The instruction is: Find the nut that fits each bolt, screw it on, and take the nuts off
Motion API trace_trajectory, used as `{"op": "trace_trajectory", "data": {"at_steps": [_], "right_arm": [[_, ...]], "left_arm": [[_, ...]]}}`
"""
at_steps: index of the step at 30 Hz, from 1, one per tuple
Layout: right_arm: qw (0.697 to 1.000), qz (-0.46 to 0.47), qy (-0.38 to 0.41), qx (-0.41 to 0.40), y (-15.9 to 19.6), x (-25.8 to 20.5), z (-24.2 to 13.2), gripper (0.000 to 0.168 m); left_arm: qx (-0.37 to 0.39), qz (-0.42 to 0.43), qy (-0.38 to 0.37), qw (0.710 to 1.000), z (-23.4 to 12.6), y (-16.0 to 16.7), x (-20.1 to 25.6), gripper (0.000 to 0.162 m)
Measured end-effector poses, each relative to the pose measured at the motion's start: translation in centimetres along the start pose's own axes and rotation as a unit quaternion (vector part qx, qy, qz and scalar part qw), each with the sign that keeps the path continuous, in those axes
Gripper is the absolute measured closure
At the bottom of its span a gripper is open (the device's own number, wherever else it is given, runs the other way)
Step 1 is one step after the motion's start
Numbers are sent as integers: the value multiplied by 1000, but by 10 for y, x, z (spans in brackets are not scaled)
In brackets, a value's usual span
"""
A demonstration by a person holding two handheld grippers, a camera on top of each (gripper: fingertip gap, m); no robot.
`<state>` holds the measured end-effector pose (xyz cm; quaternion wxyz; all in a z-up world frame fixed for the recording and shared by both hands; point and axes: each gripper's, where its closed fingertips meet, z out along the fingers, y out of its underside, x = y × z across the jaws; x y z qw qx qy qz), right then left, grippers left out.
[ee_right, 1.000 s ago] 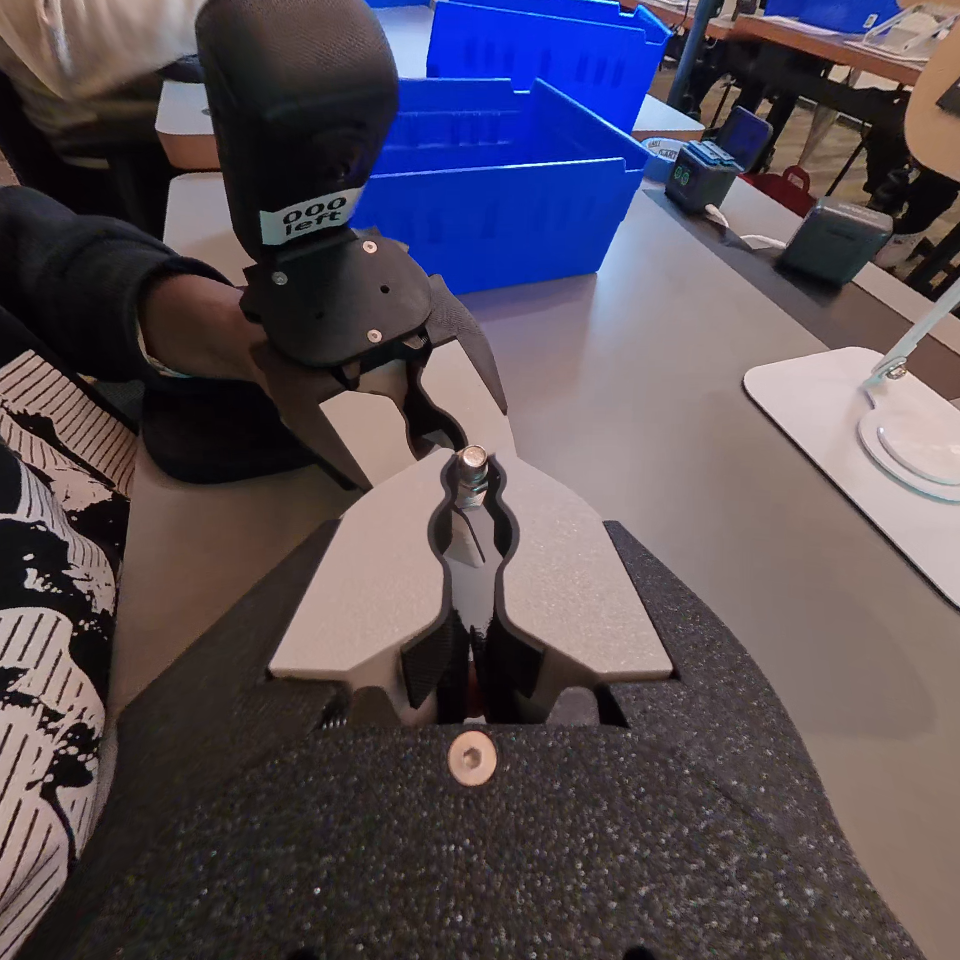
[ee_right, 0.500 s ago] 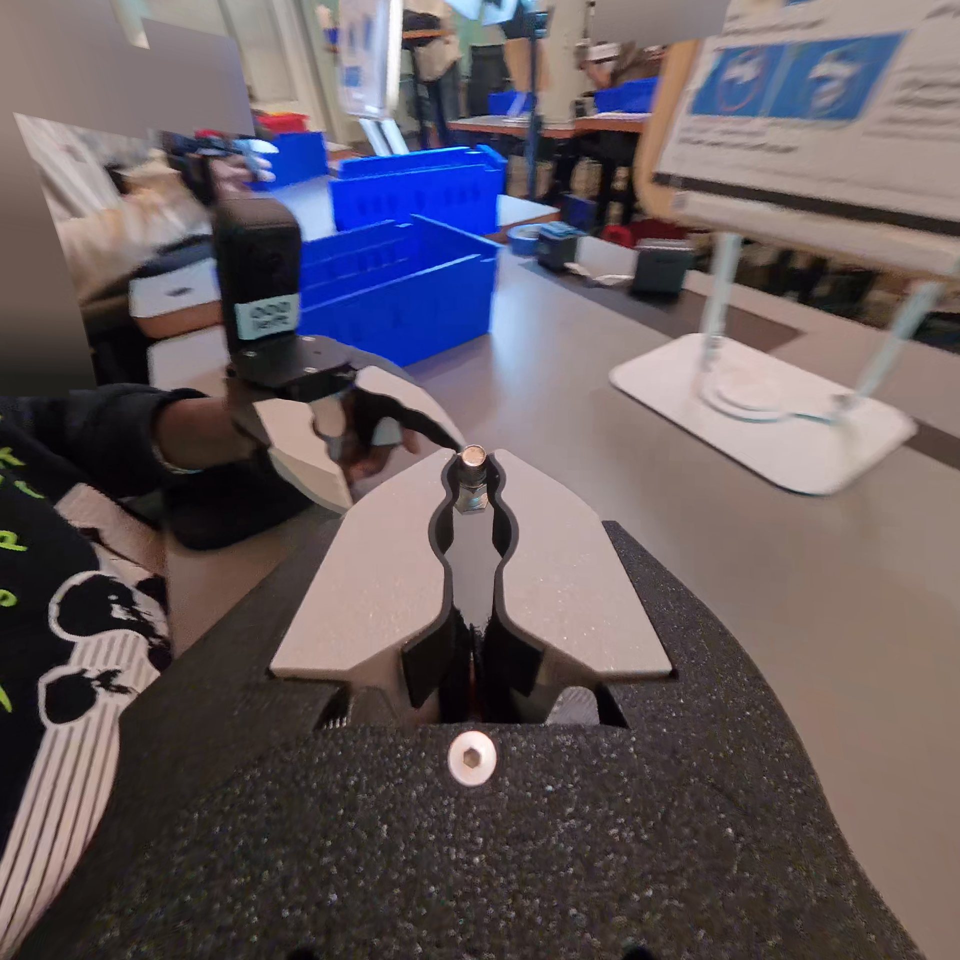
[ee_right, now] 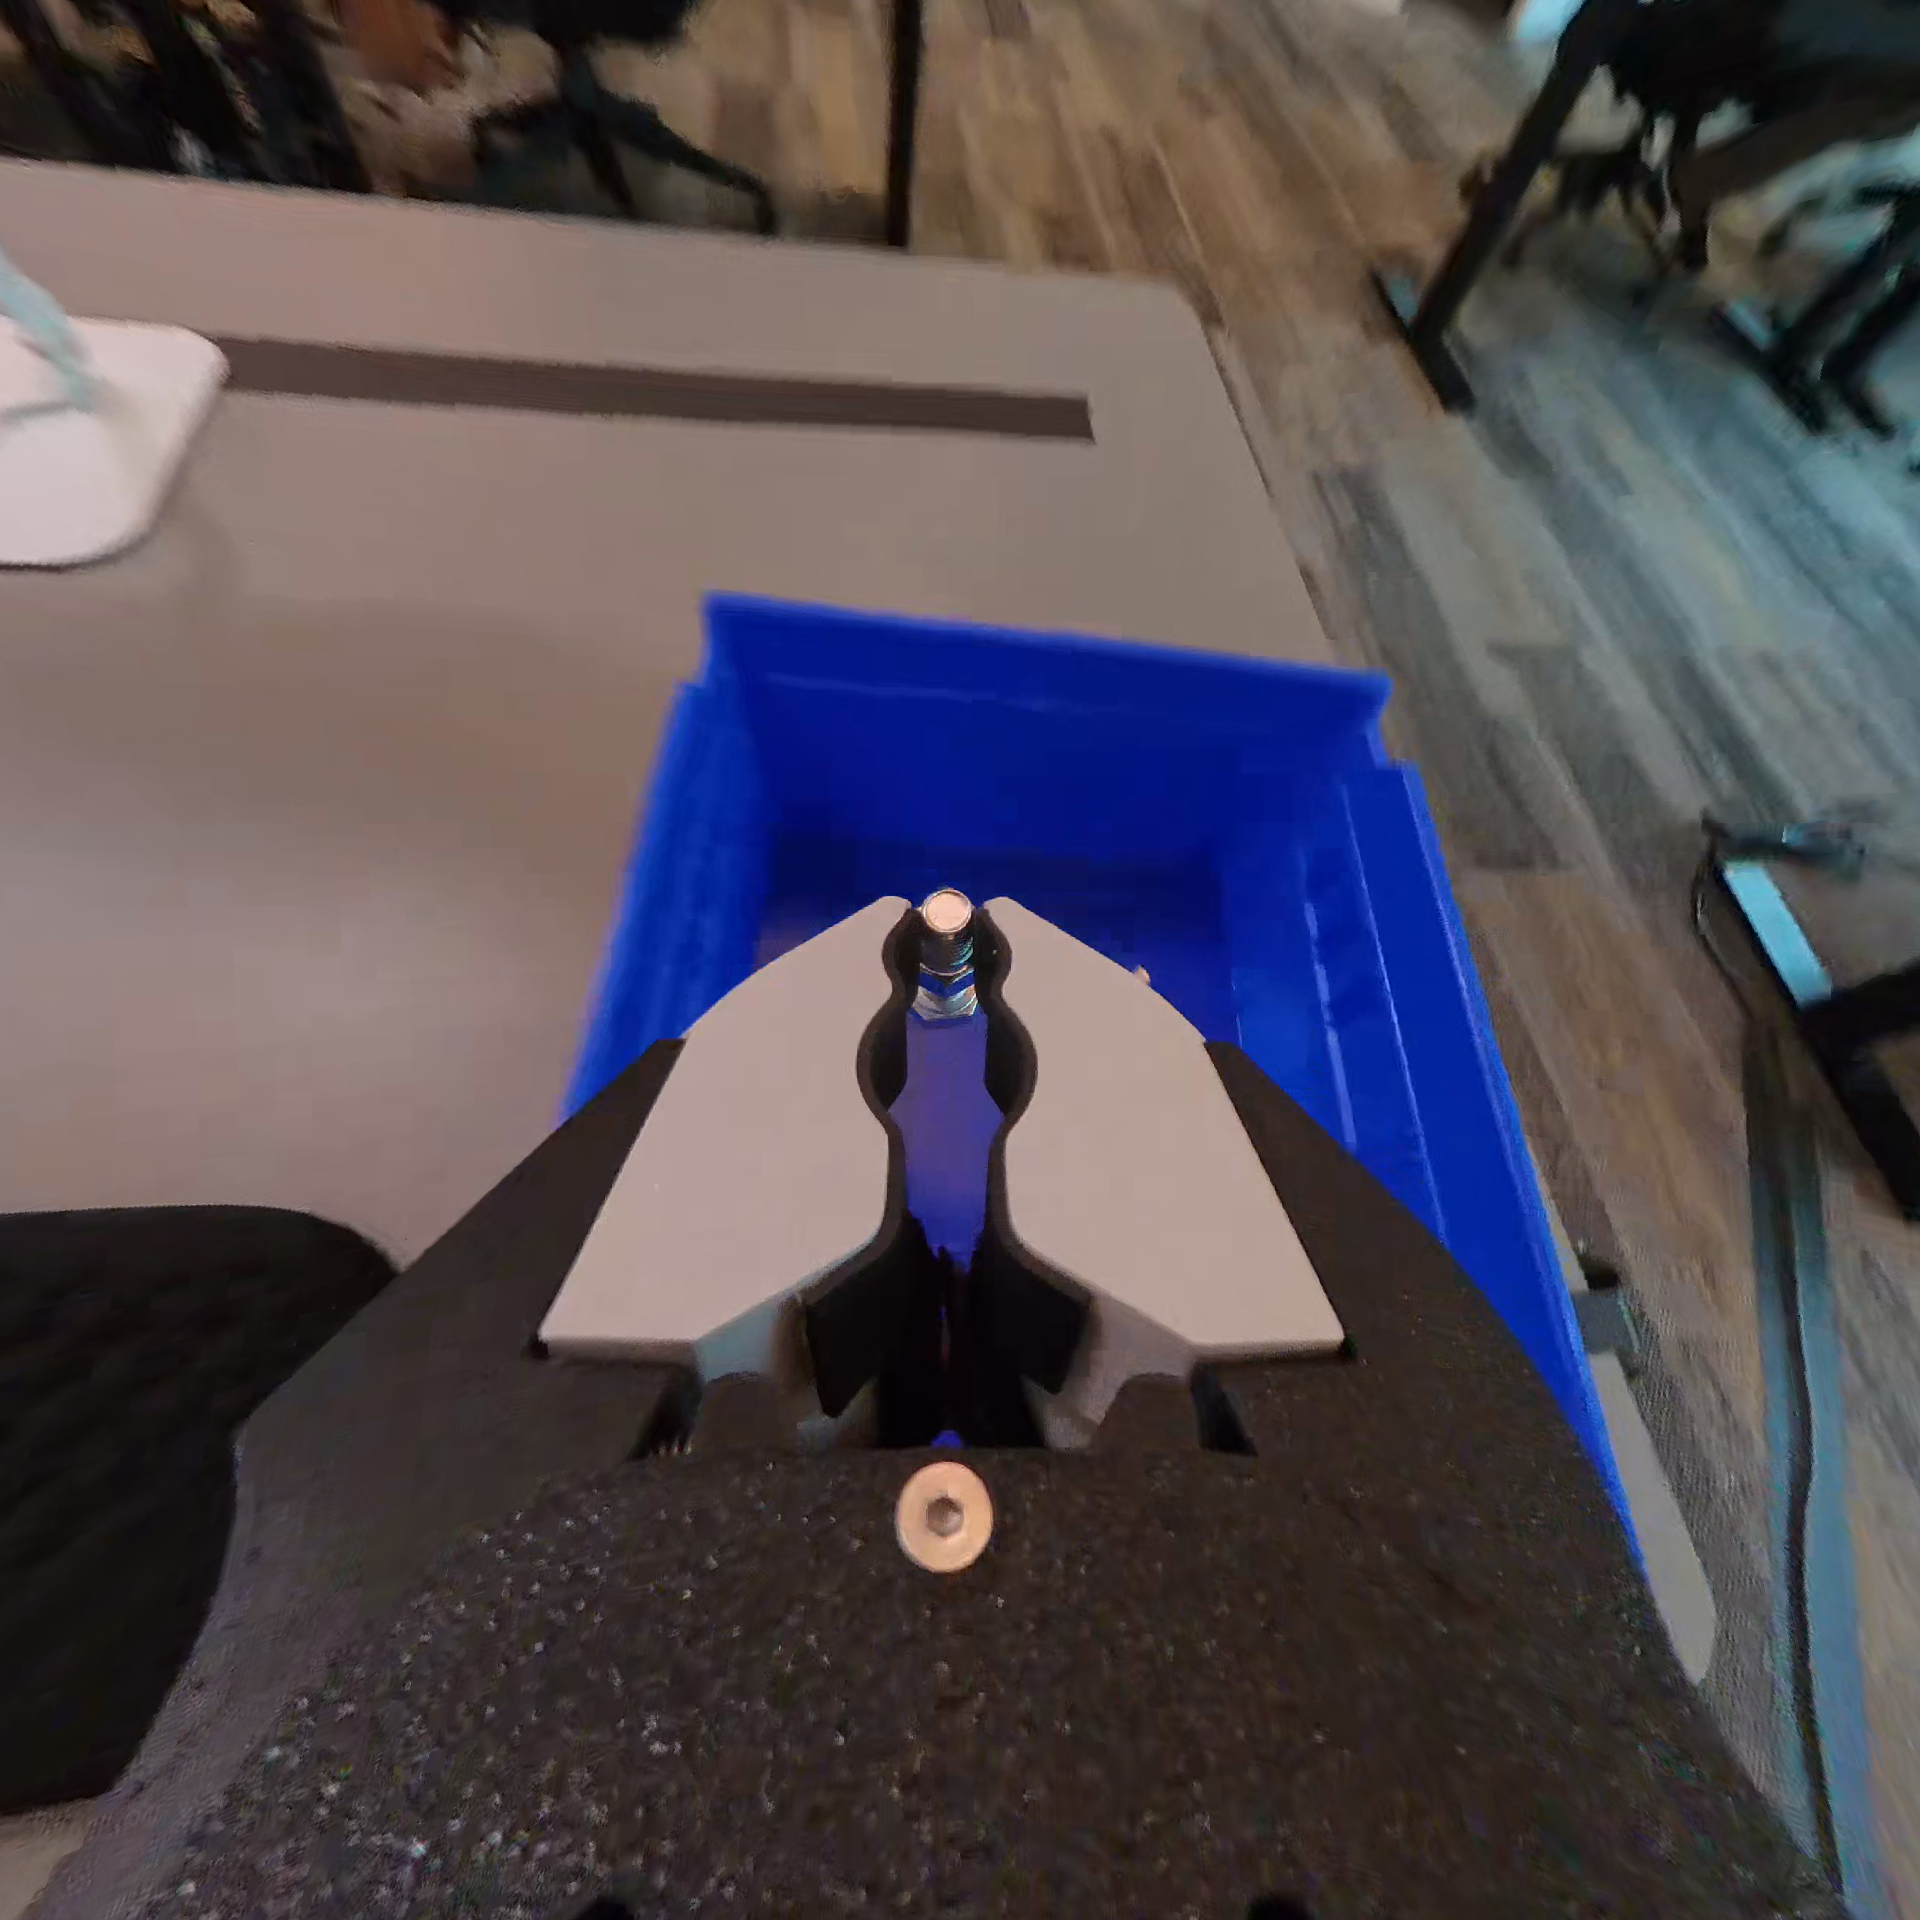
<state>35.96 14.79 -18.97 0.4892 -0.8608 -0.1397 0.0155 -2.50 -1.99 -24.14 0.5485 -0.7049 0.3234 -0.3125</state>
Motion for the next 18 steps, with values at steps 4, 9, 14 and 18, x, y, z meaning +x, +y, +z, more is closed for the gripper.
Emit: {"op": "trace_trajectory", "data": {"at_steps": [4, 9, 14, 18], "right_arm": [[997, 52, 39, -50, 40, 30, 32, 158], [989, 78, 58, -110, 75, 48, 58, 158], [986, 94, 58, -122, 88, 55, 70, 158], [986, 87, 63, -127, 92, 56, 70, 158]], "left_arm": [[-11, -6, 11, 1000, 0, 4, 2, 90], [-13, -1, 11, 1000, 1, 5, 2, 91], [-12, 6, 7, 1000, 0, 4, 1, 91], [-13, 5, 8, 1000, 0, 4, 1, 91]]}}
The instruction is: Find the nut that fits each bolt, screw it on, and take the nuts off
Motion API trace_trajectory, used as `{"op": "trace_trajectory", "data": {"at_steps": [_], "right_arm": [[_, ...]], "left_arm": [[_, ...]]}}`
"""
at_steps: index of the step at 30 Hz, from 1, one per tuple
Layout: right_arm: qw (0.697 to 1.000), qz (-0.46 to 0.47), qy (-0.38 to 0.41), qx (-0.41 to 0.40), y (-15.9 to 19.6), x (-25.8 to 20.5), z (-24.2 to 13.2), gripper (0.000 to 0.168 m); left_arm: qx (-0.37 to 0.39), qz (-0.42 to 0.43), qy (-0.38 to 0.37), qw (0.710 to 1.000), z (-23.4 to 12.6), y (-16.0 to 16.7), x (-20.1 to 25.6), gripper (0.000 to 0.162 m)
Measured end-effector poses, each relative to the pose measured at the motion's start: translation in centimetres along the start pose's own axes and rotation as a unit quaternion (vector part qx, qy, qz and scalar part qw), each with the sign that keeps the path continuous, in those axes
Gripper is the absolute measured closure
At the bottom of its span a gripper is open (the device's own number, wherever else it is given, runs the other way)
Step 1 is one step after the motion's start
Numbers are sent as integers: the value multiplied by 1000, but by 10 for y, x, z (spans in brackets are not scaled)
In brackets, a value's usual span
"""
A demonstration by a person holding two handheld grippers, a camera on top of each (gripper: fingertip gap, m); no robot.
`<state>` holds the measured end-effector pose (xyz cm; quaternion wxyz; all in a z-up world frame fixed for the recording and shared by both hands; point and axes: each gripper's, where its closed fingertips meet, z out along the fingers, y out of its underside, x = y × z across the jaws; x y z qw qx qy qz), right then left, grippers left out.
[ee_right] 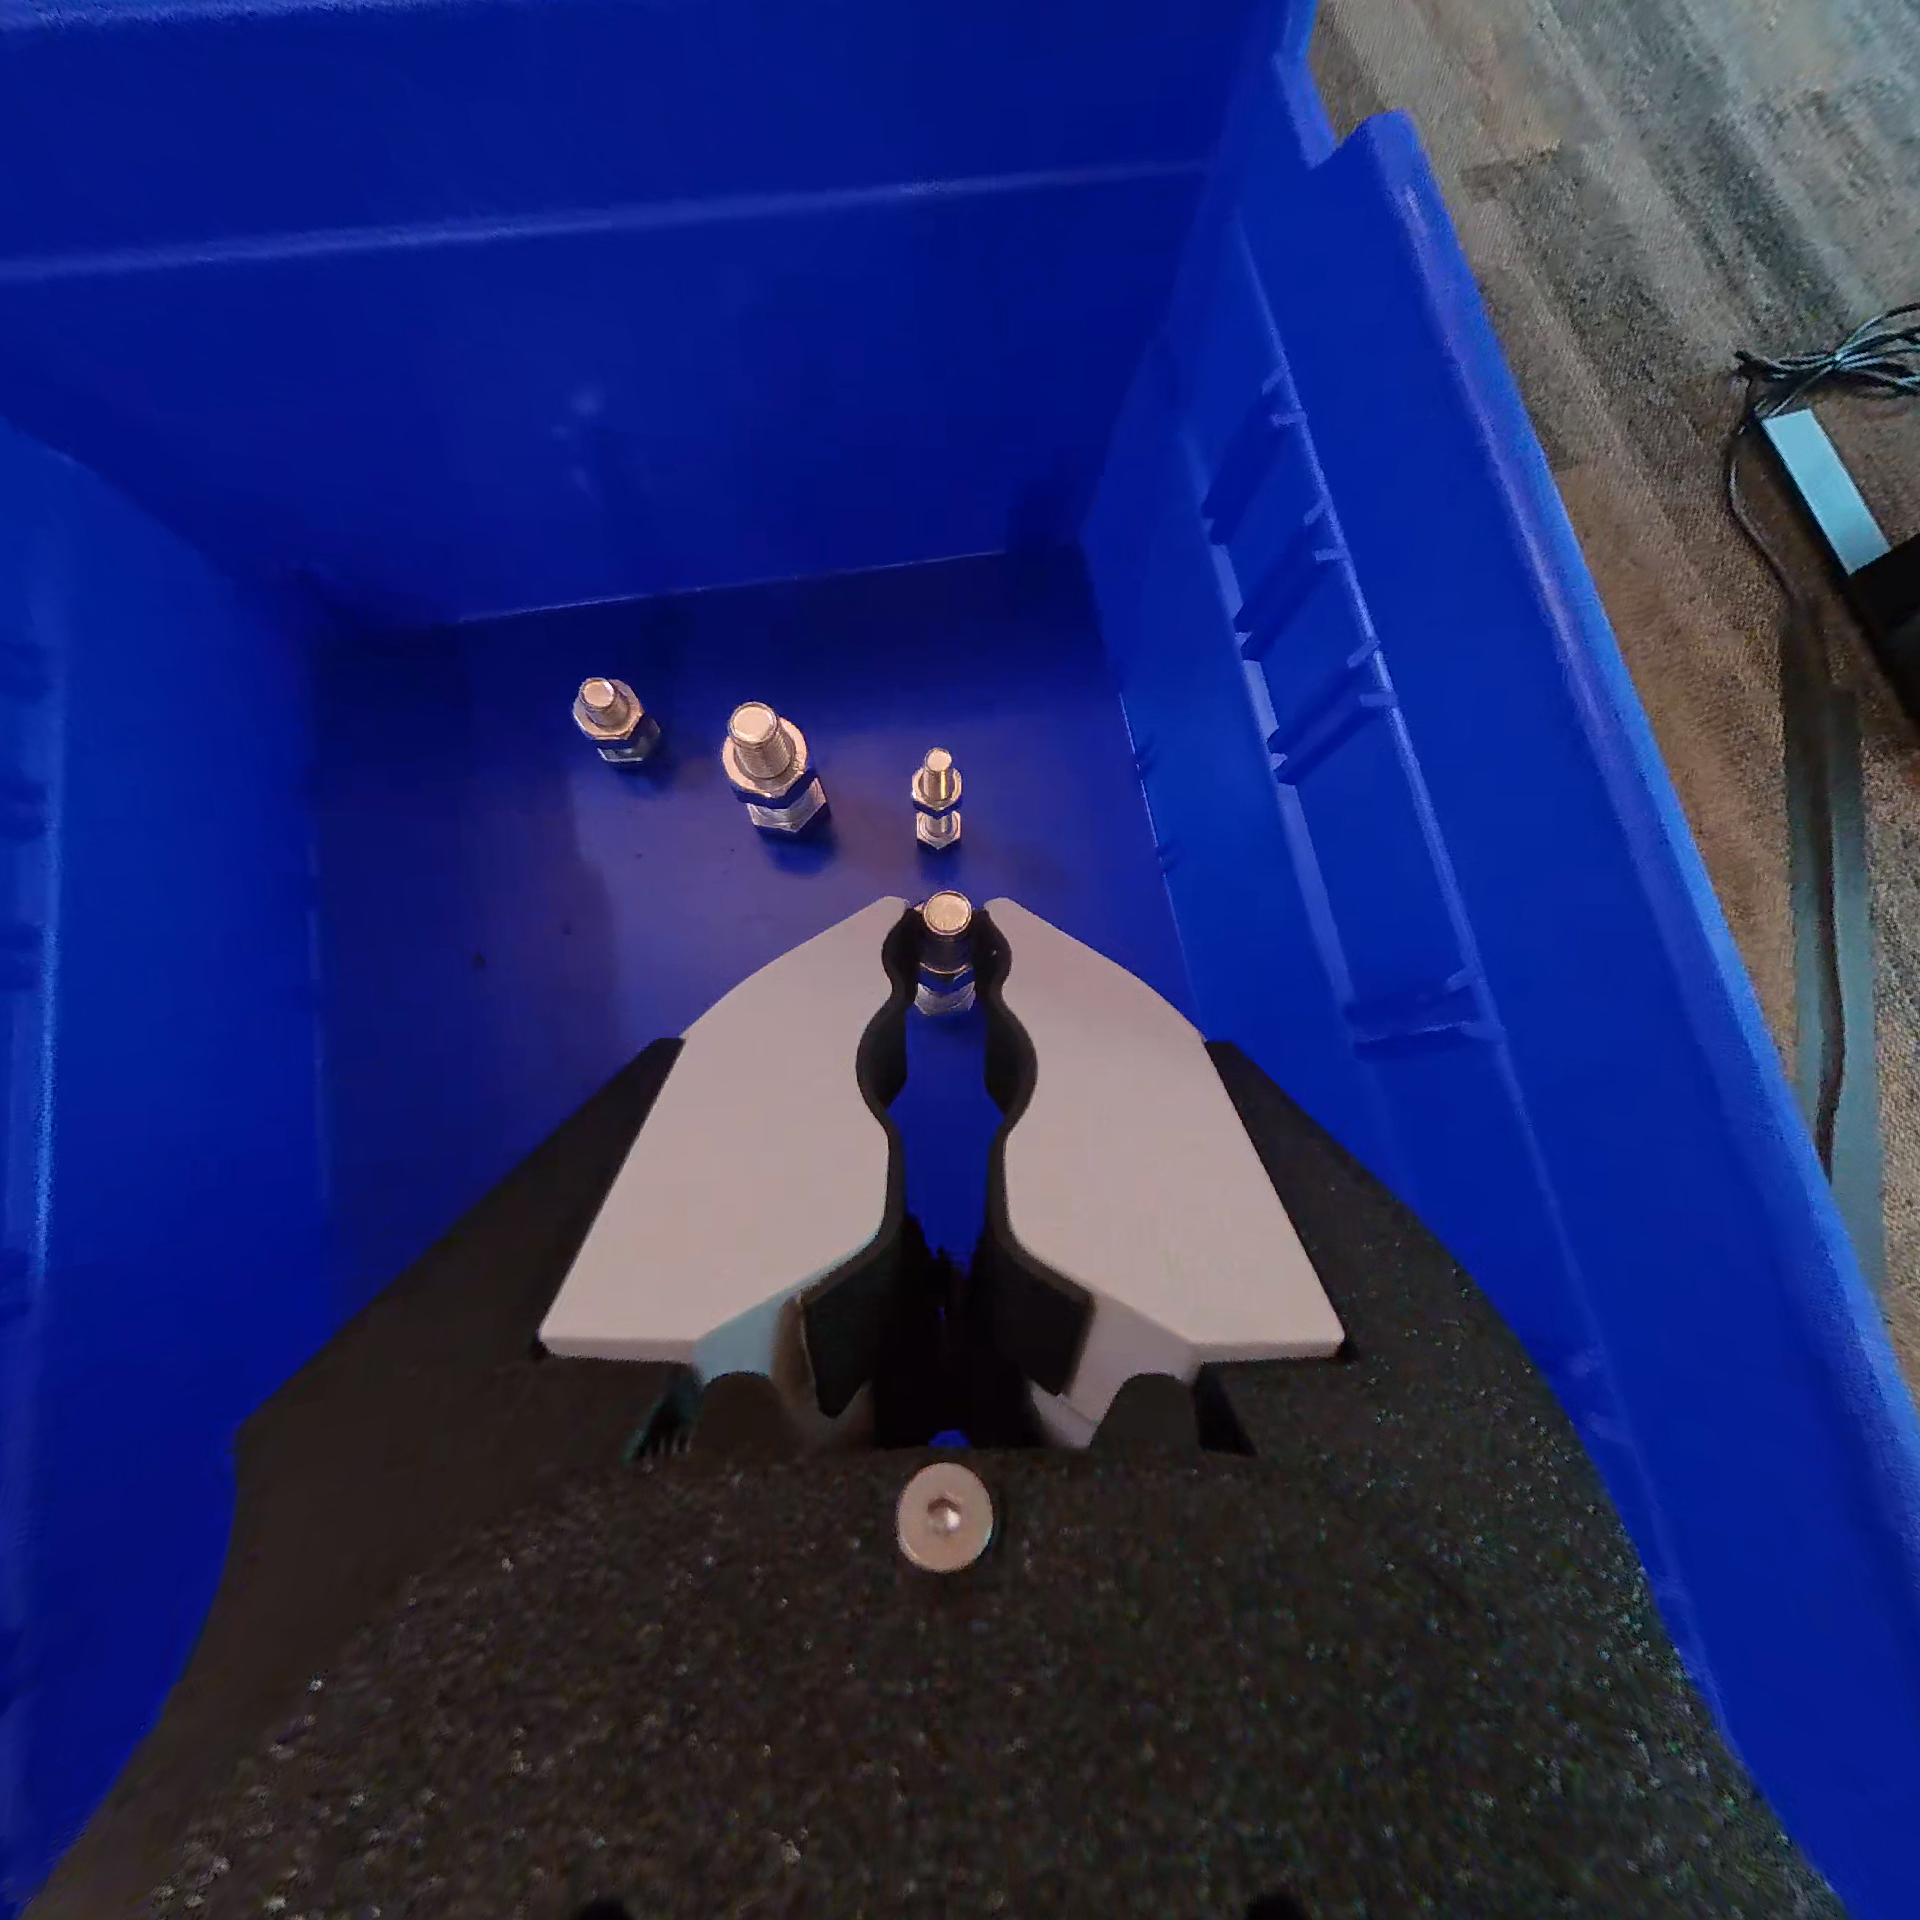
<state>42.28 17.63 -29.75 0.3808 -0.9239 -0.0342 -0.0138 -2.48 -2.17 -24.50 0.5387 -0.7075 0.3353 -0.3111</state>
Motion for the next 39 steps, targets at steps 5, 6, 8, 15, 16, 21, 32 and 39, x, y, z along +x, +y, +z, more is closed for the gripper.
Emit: {"op": "trace_trajectory", "data": {"at_steps": [5, 6, 8, 15, 16, 21, 32, 39], "right_arm": [[1000, -1, 5, 7, -2, 0, -6, 146], [1000, 3, 9, 15, -5, 0, -11, 137], [998, 11, 25, 50, -20, 1, -28, 117], [955, -53, -32, 291, -106, -93, -139, 83], [943, -75, -63, 319, -111, -121, -154, 81], [850, -150, -290, 414, -89, -276, -205, 98], [801, -164, -476, 325, -8, -405, -143, 109], [802, -135, -496, 304, -8, -404, -136, 114]], "left_arm": [[-2, 8, -3, 1000, 0, 0, 0, 91], [-3, 9, -4, 1000, 0, 0, 0, 91], [-2, 12, -7, 1000, -1, 0, 0, 91], [-6, 19, -18, 1000, -1, 0, -3, 91], [-8, 21, -19, 1000, -1, 0, -3, 91], [-8, 16, -21, 1000, -2, 0, -5, 90], [-6, 14, -18, 1000, -7, -4, -4, 90], [-36, 19, 43, 998, -28, -20, 25, 92]]}}
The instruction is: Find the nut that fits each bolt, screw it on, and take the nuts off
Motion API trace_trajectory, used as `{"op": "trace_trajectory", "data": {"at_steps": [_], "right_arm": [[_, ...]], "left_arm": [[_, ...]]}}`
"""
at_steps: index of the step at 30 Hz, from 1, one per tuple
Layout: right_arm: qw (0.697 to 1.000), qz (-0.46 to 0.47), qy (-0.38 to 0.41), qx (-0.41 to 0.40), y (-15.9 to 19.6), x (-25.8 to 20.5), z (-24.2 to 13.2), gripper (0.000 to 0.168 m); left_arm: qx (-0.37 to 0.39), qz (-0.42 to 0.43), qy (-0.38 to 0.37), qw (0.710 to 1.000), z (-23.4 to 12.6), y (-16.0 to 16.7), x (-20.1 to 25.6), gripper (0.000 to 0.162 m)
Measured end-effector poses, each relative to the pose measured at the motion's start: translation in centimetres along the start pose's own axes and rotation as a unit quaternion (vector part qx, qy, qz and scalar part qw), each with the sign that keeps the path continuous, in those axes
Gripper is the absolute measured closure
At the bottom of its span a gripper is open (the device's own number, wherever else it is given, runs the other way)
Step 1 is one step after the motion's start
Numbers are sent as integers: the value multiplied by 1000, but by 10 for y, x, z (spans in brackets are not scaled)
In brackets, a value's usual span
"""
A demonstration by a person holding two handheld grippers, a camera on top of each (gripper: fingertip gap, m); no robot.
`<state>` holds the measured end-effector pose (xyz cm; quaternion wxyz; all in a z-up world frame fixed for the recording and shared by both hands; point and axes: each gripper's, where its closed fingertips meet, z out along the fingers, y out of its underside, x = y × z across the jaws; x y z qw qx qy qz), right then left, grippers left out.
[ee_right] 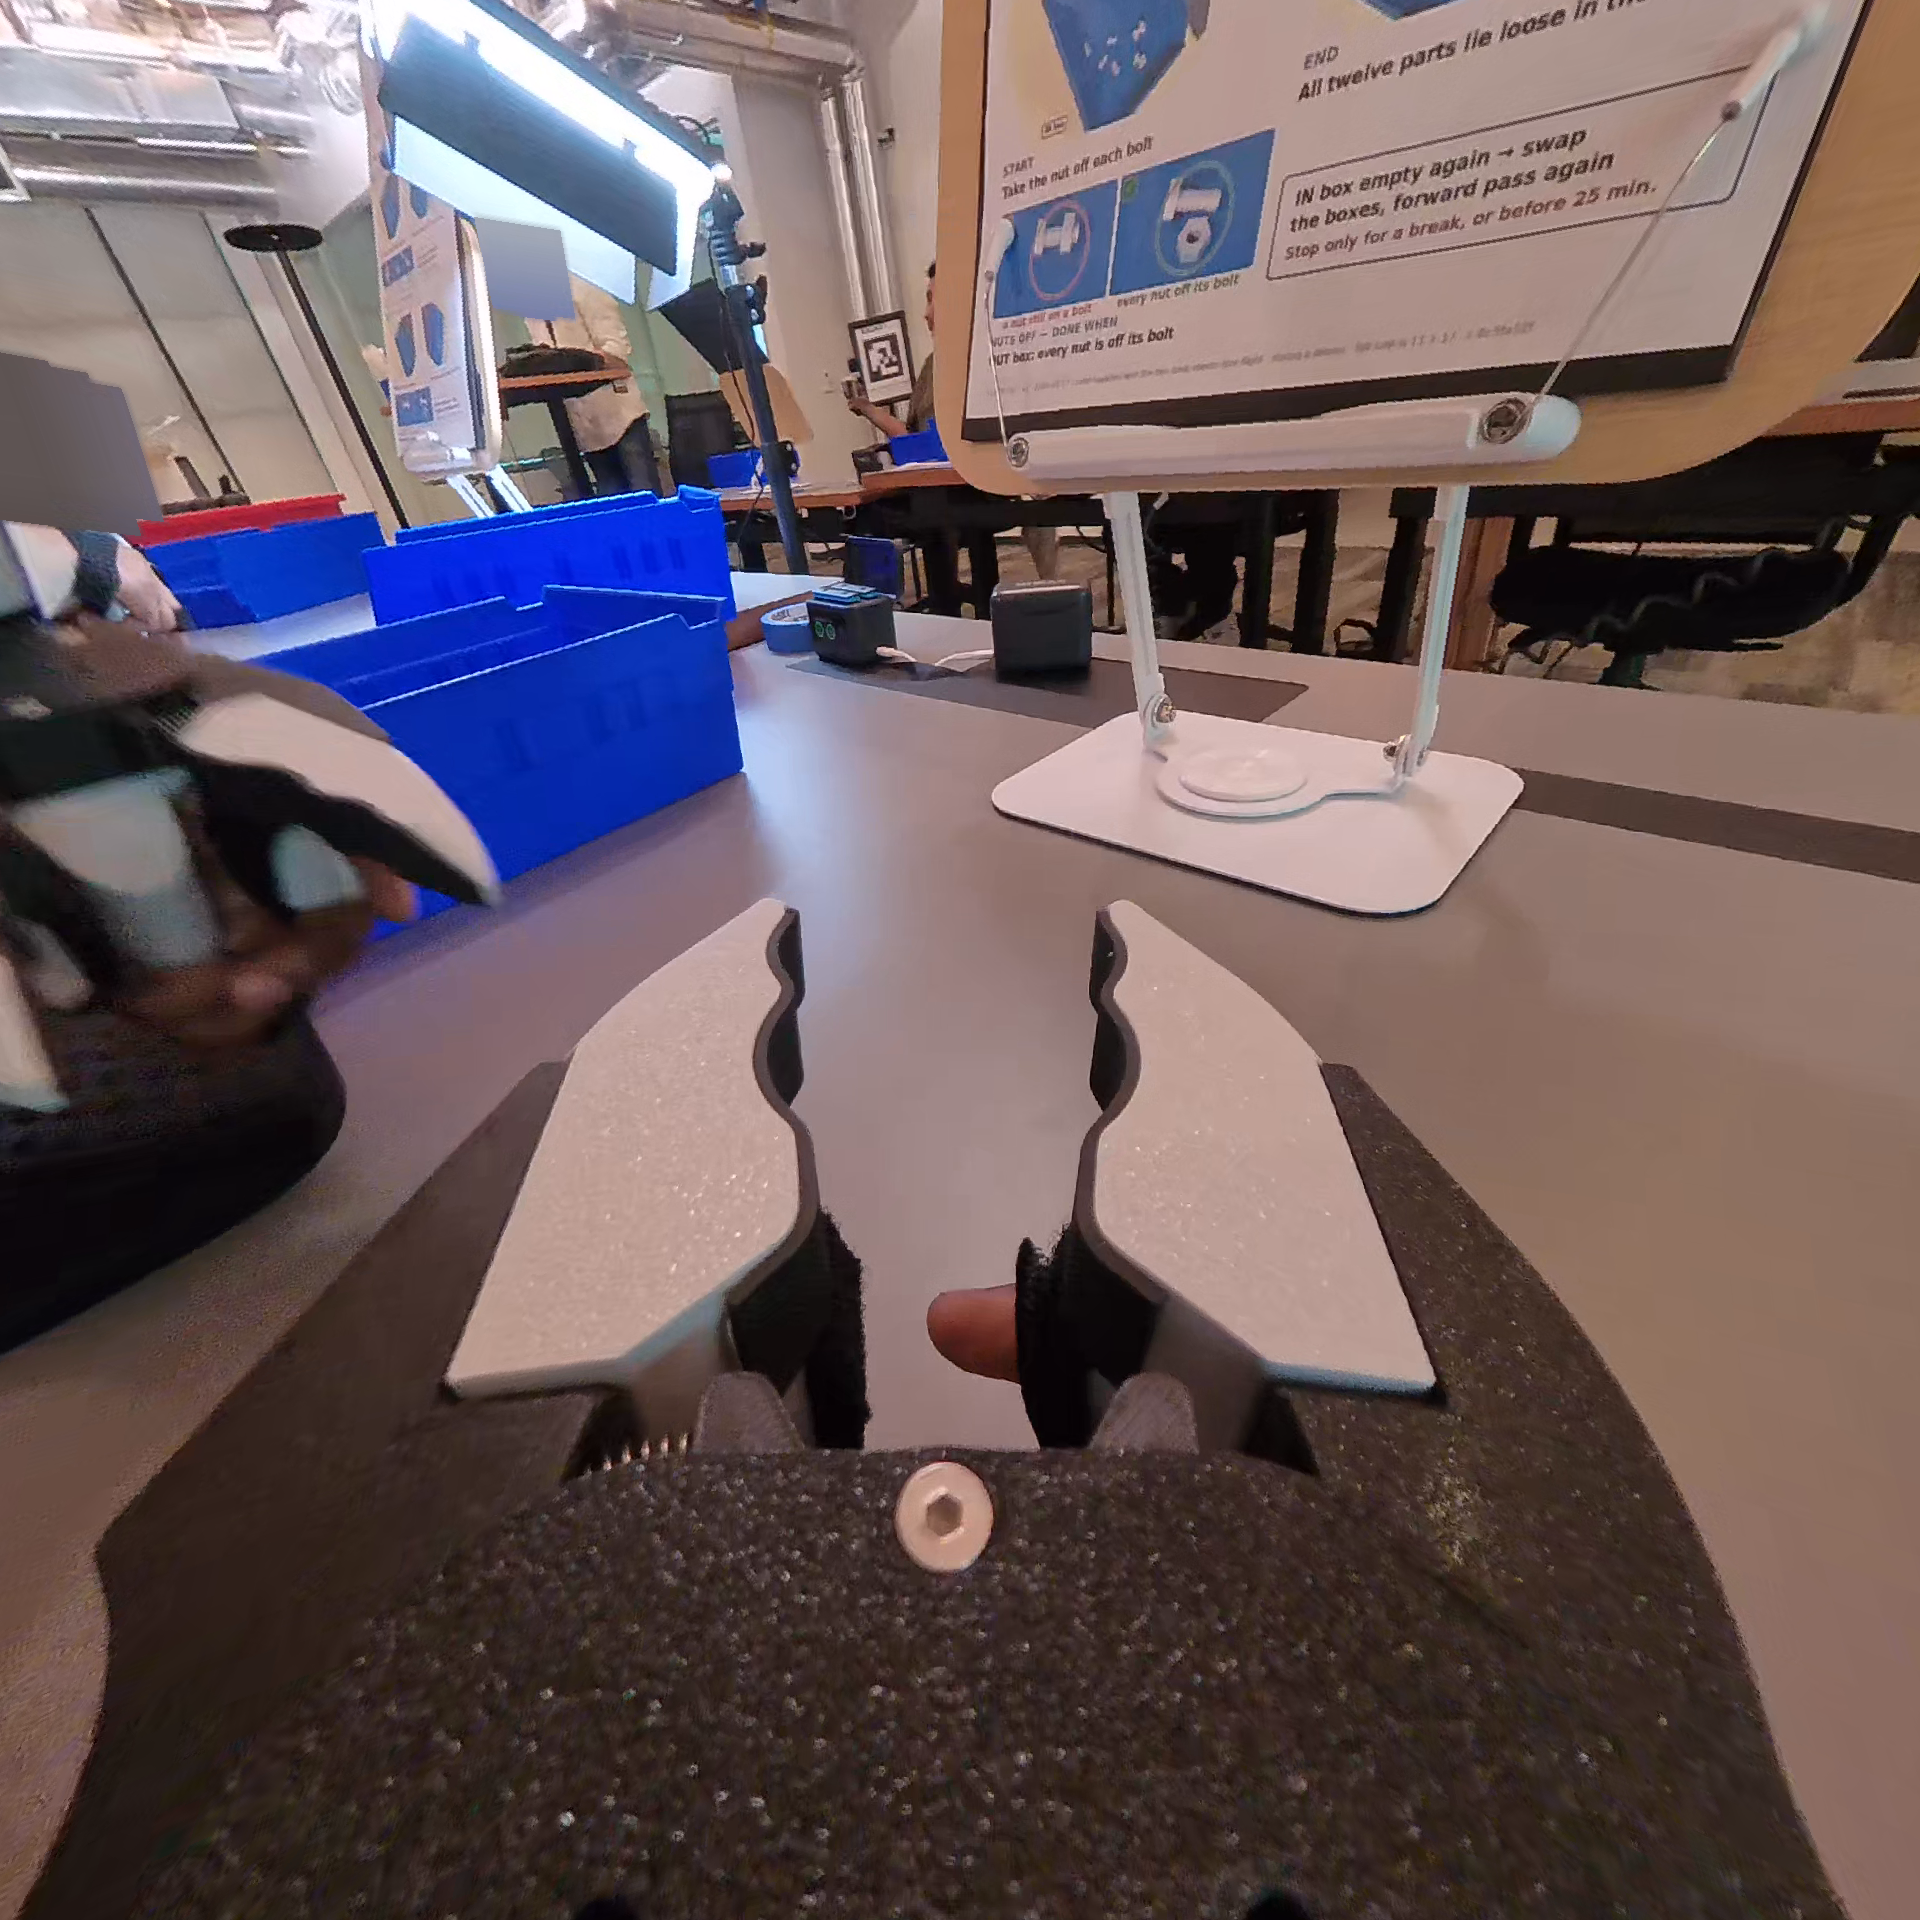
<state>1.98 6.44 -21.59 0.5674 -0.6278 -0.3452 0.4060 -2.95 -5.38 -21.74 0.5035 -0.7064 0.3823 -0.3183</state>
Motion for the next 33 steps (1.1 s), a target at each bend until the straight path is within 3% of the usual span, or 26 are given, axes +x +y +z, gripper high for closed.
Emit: {"op": "trace_trajectory", "data": {"at_steps": [2, 6, 9, 12, 15, 23, 26, 33], "right_arm": [[1000, 3, 0, -2, 1, 0, 0, 115], [1000, 1, 1, -5, 2, 0, 1, 116], [1000, -11, -2, -14, 4, -3, 2, 116], [999, -29, -8, -21, 6, -8, 3, 116], [999, -42, -13, -20, 6, -12, 3, 116], [998, -52, -19, -23, 6, -16, 4, 117], [998, -53, -21, -24, 7, -16, 4, 117], [998, -52, -19, -20, 6, -16, 3, 118]], "left_arm": [[-30, 25, -1, 999, -34, -13, 9, 95], [-133, 46, -145, 979, -149, -21, -25, 107], [-310, -13, -230, 922, -244, 25, -65, 115], [-481, -85, -282, 826, -312, 85, -105, 123], [-557, -116, -249, 783, -327, 130, -123, 122], [-607, -165, -229, 743, -342, 179, -153, 129], [-623, -159, -220, 734, -345, 187, -156, 129], [-612, -168, -200, 747, -344, 197, -158, 129]]}}
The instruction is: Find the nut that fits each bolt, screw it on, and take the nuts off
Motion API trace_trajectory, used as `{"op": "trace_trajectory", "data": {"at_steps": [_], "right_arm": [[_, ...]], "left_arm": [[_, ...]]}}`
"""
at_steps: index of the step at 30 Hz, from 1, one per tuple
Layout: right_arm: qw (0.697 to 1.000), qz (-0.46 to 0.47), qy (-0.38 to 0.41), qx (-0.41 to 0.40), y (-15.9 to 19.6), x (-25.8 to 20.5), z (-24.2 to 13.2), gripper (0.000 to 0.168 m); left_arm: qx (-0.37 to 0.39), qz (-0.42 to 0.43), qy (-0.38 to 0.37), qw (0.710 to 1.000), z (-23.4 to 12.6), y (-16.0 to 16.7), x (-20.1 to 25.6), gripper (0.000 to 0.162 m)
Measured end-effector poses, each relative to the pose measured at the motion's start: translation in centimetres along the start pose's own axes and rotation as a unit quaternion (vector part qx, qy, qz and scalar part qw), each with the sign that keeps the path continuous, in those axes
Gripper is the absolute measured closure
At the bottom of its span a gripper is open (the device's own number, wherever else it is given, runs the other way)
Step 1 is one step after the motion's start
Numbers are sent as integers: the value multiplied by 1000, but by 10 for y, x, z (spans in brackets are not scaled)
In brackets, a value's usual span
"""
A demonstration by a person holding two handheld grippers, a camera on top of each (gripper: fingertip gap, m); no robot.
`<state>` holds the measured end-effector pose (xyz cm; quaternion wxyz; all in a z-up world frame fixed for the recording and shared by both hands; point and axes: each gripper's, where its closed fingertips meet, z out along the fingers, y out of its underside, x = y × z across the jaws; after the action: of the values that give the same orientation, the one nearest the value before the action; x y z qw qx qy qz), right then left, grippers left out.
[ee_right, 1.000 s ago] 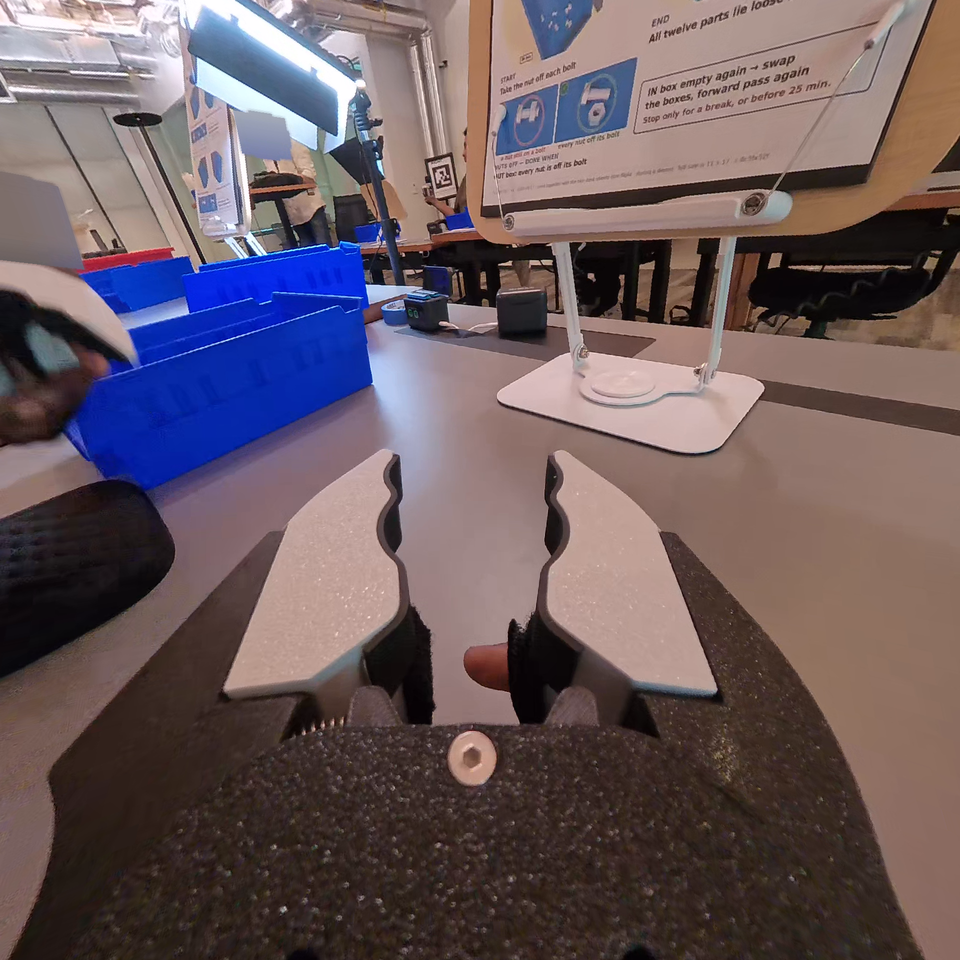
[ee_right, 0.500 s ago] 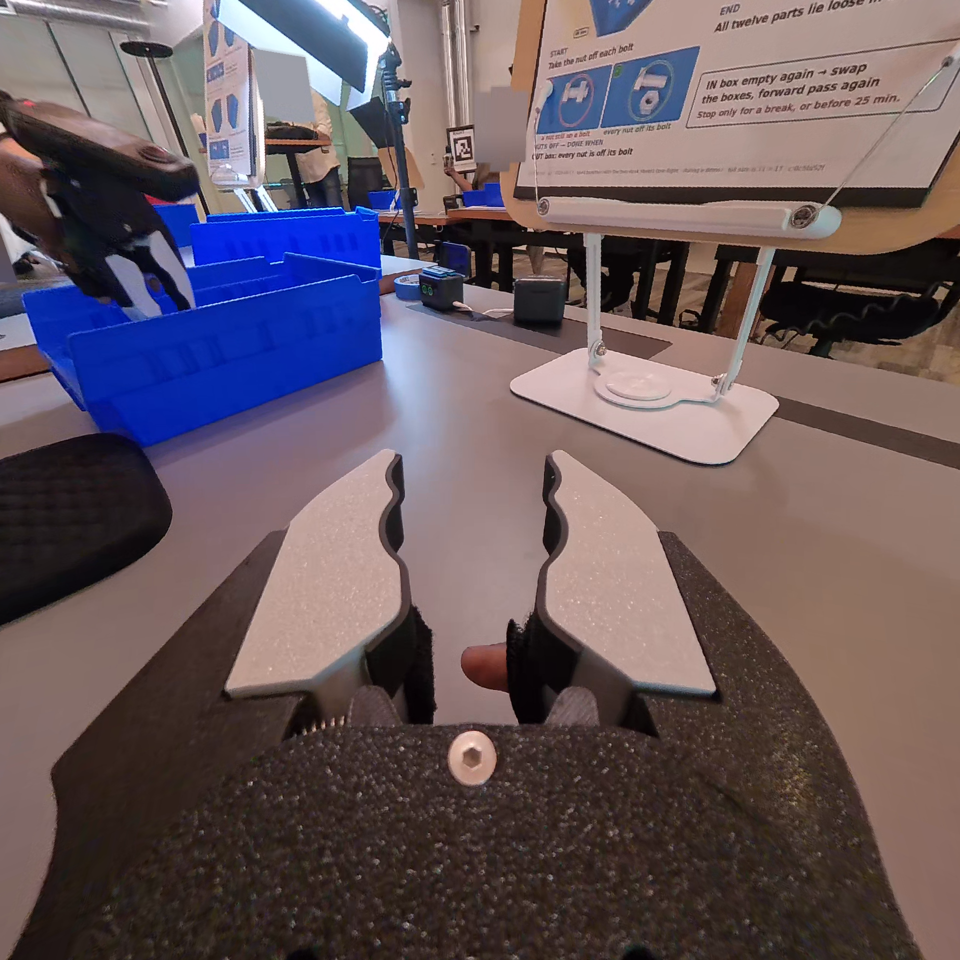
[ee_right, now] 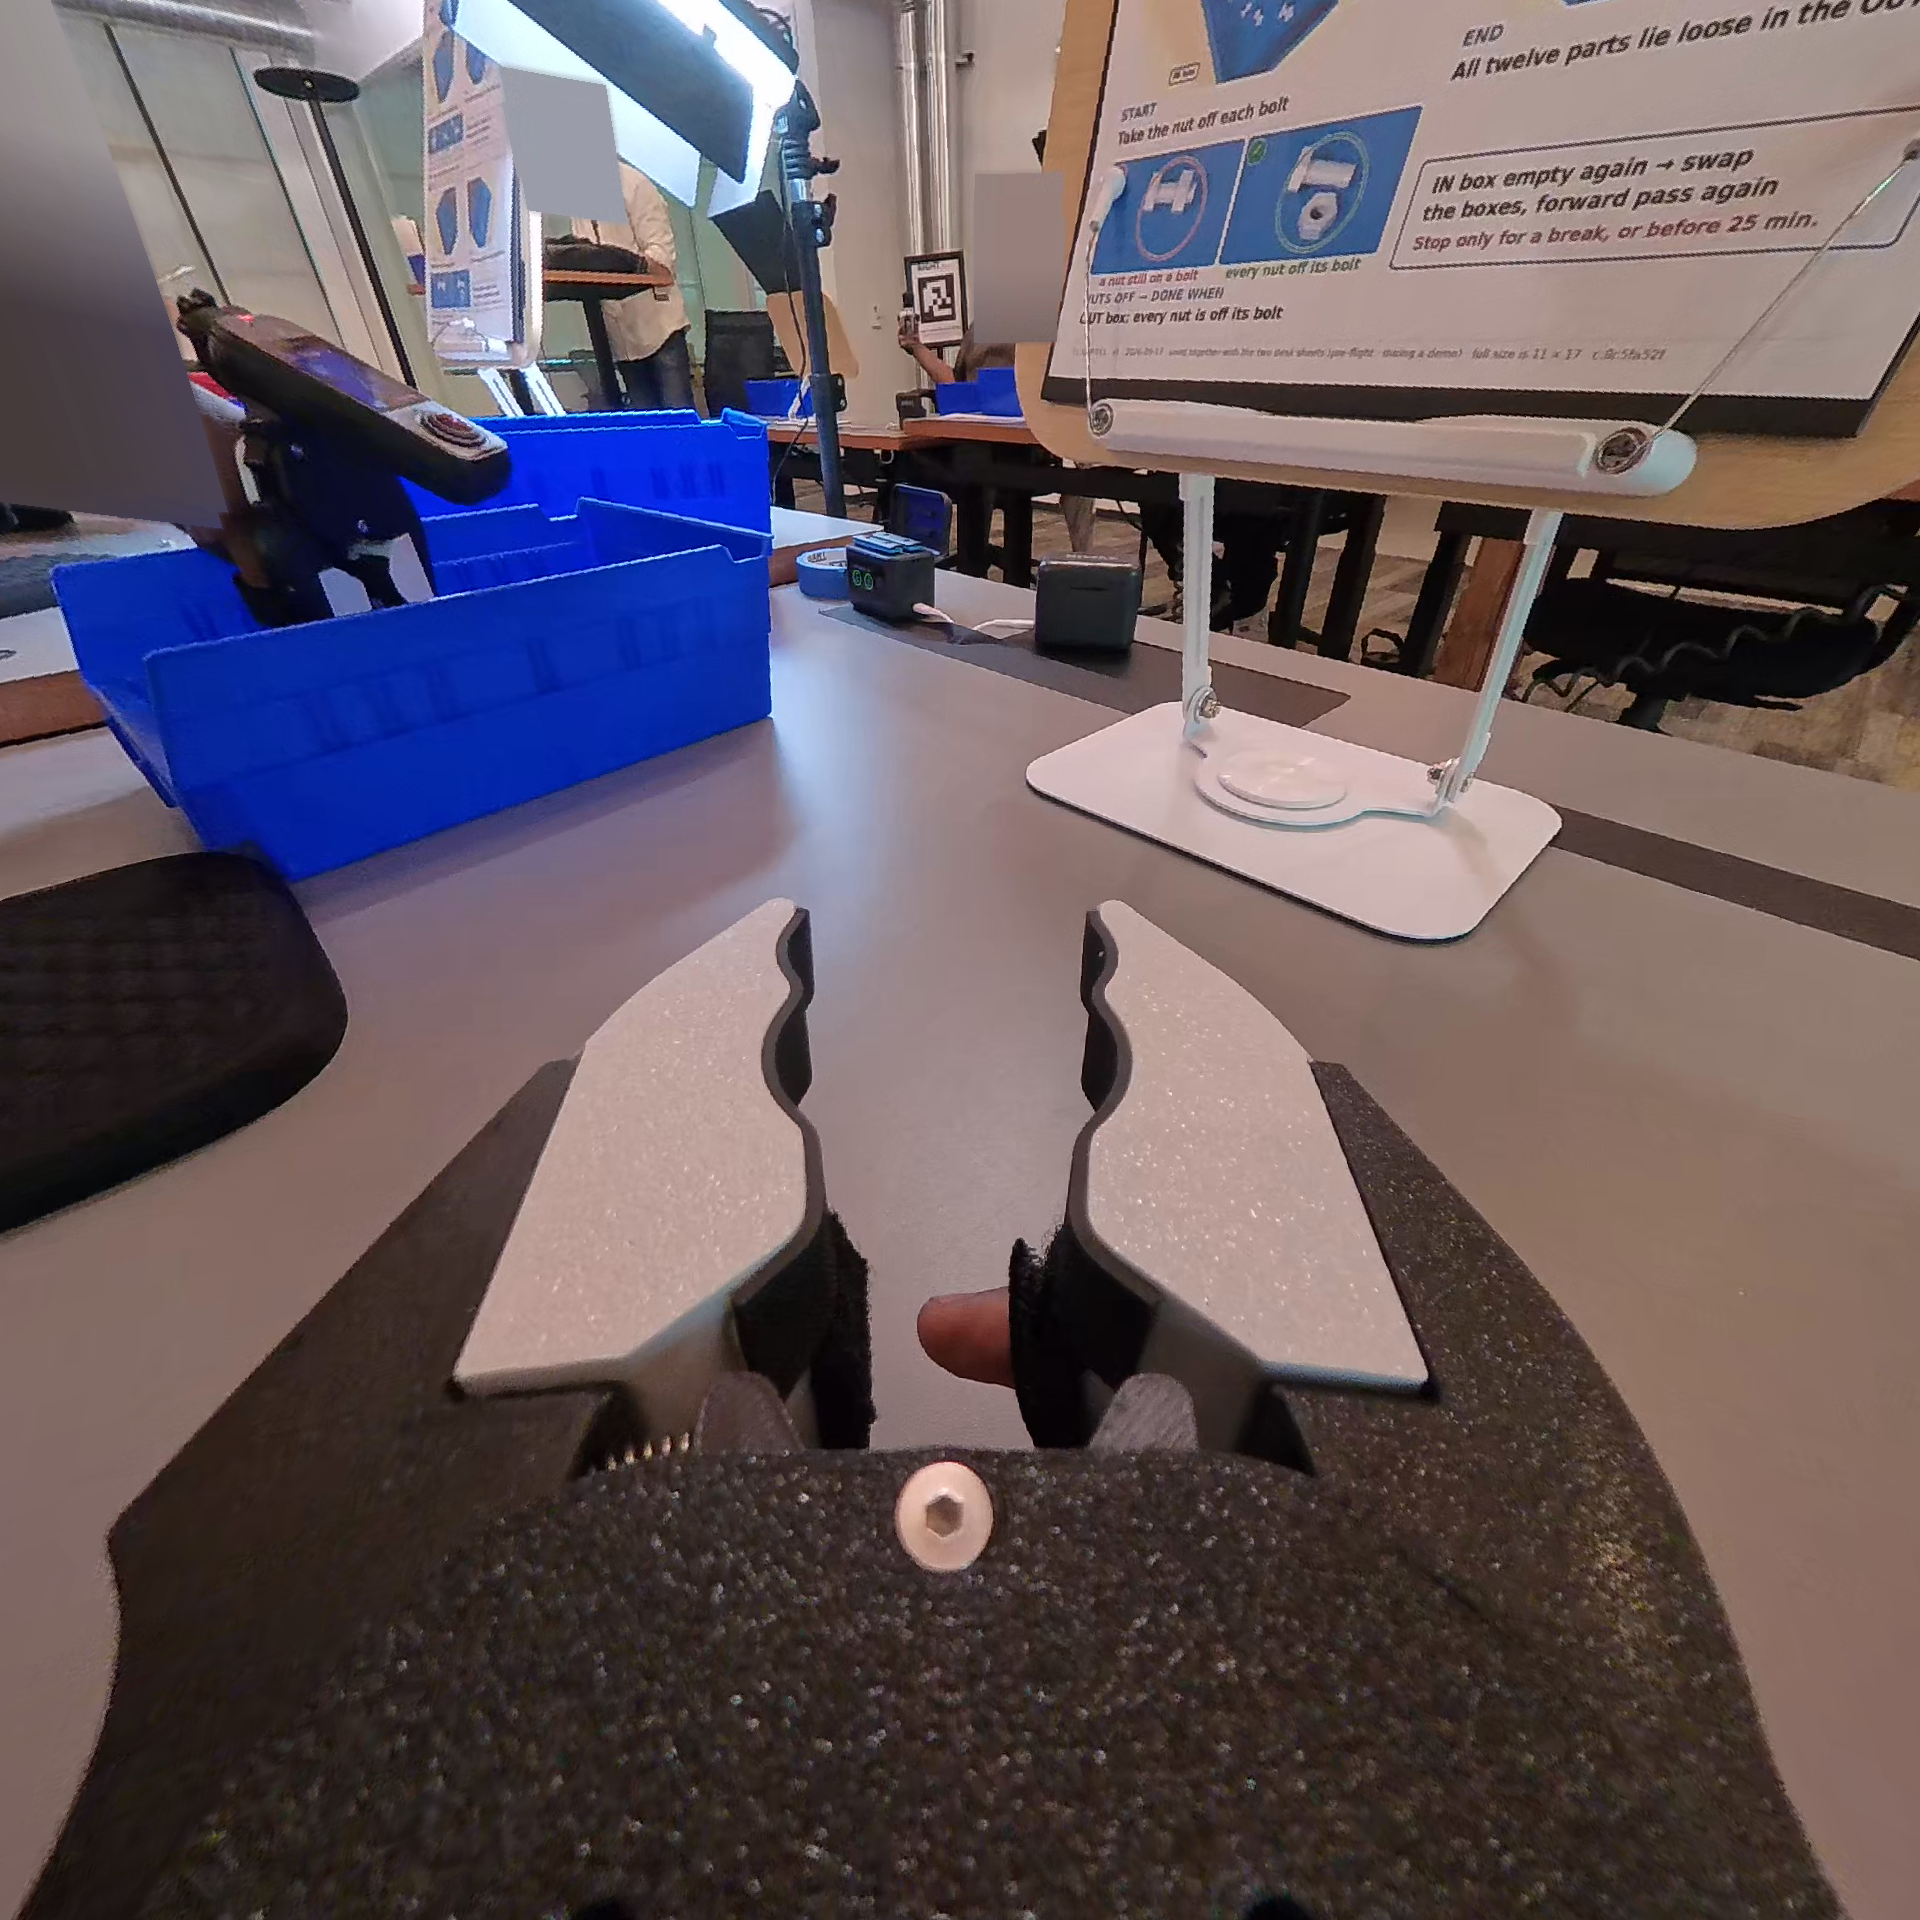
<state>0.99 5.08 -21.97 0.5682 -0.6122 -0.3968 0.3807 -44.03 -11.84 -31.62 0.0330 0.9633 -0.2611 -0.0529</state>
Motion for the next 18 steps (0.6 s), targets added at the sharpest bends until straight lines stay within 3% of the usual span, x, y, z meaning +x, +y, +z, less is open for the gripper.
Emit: {"op": "trace_trajectory", "data": {"at_steps": [10, 13, 15, 18], "right_arm": [[1000, -4, 2, -3, 1, 0, 1, 119], [1000, -3, 3, -3, 1, 0, 1, 119], [1000, -3, 3, -4, 1, 1, 1, 119], [1000, -2, 2, -5, 2, 1, 1, 119]], "left_arm": [[-4, 16, -2, 1000, 6, -4, 0, 130], [-11, 19, 1, 1000, 8, -3, 0, 144], [-19, 19, 5, 1000, 8, -1, 1, 145], [30, 6, -13, 999, -4, -9, -1, 145]]}}
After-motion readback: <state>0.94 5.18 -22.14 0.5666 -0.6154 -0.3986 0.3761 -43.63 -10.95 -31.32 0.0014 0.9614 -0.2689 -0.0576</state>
